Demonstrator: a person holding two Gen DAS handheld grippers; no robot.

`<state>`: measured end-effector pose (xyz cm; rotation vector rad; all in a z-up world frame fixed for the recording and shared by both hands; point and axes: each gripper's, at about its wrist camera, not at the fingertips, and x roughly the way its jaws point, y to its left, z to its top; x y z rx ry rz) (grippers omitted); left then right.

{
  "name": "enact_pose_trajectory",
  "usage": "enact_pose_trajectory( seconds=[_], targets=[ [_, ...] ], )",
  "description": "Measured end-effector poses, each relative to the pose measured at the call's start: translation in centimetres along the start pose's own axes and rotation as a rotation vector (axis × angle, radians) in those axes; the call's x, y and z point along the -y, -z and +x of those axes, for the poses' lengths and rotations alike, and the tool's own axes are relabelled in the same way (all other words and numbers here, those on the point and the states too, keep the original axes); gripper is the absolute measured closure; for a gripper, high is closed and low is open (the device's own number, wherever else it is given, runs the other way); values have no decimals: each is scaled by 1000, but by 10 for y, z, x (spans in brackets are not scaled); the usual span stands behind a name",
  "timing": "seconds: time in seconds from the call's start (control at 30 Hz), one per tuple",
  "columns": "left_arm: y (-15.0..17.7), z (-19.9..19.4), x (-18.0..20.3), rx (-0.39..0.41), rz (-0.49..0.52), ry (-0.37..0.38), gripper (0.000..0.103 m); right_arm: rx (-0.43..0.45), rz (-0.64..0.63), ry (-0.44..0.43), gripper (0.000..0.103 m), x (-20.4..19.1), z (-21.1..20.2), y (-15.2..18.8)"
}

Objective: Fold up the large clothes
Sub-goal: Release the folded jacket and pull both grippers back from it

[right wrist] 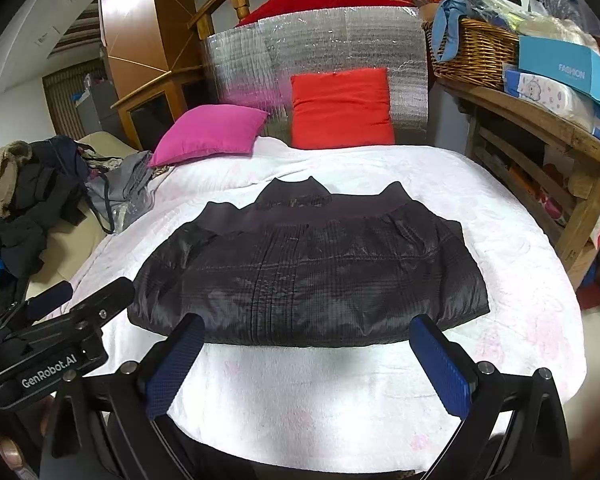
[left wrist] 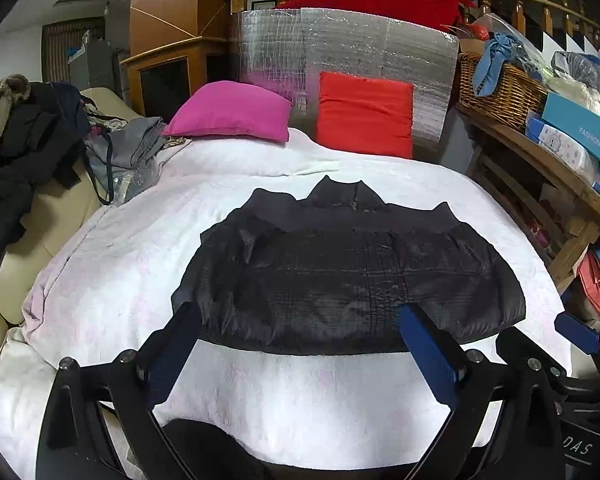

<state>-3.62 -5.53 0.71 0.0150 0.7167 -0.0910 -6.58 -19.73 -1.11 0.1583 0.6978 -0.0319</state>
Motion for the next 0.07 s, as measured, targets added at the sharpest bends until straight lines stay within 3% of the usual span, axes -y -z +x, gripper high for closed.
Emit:
enact_pose_trajectory(
  seconds=[0.07],
  targets=[
    [0,2,1,-5,3,5,4,-5,1,6,0,0,2,0]
  ],
)
